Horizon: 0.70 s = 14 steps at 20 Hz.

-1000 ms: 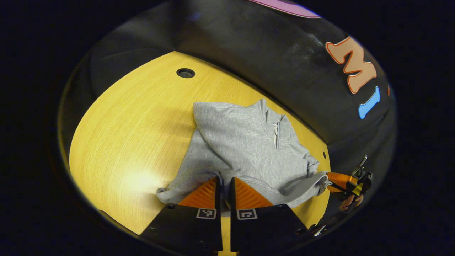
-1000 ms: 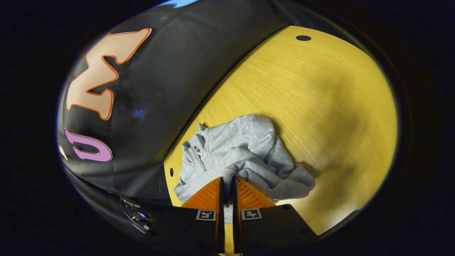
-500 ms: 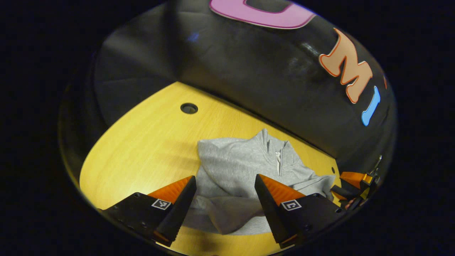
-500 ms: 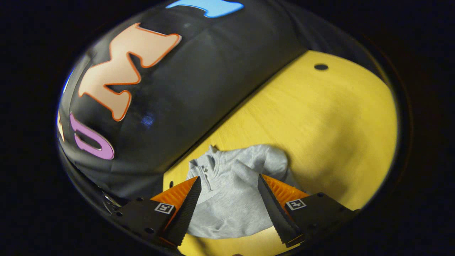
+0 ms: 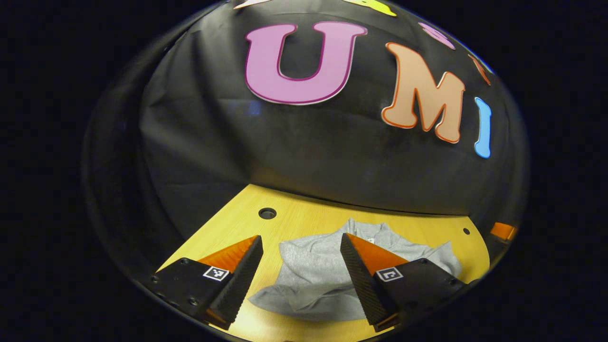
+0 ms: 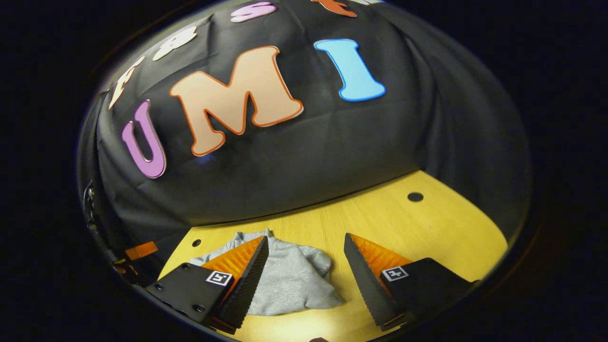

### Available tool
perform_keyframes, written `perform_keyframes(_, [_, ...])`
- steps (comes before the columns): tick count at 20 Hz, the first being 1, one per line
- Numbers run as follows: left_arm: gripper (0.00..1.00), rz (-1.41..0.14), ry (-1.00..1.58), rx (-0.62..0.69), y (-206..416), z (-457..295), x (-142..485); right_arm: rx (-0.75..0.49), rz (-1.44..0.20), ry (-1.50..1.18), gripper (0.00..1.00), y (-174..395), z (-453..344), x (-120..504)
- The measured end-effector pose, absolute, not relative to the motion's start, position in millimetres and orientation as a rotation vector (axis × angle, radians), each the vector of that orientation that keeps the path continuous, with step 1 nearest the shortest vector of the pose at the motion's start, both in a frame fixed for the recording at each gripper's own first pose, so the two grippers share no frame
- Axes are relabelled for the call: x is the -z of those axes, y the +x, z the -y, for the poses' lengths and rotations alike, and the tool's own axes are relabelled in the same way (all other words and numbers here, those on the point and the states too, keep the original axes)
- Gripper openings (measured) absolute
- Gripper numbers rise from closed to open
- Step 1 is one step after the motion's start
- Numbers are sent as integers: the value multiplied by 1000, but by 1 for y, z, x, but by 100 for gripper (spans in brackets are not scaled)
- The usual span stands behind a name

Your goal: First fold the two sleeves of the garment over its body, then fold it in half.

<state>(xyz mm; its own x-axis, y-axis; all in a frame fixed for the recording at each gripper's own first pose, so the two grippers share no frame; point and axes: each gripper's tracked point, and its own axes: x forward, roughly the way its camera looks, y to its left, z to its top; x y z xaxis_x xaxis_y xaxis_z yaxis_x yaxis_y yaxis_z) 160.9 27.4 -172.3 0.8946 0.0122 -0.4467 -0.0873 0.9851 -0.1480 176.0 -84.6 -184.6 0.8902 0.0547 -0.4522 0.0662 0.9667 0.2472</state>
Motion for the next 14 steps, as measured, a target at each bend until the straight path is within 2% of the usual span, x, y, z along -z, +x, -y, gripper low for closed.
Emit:
perform_keyframes(2, [95, -416, -115, -71, 138, -22, 155, -19, -416, 197, 98, 165, 89, 167])
perform_keyframes(3, [95, -392, -90, -82, 127, -20, 145, -31, -388, 178, 94, 159, 89, 158])
perform_keyframes(5, [95, -352, -37, -89, 108, -14, 129, -43, -347, 148, 94, 146, 88, 144])
perform_keyframes(6, [95, -334, -9, -90, 99, -14, 121, -42, -328, 136, 98, 138, 88, 137])
perform_keyframes(11, [97, -281, 35, -73, 58, -16, 94, -51, -258, 103, 98, 103, 69, 113])
perform_keyframes(14, [96, -262, 46, -62, 49, -23, 88, -16, -183, 77, 98, 85, 66, 93])
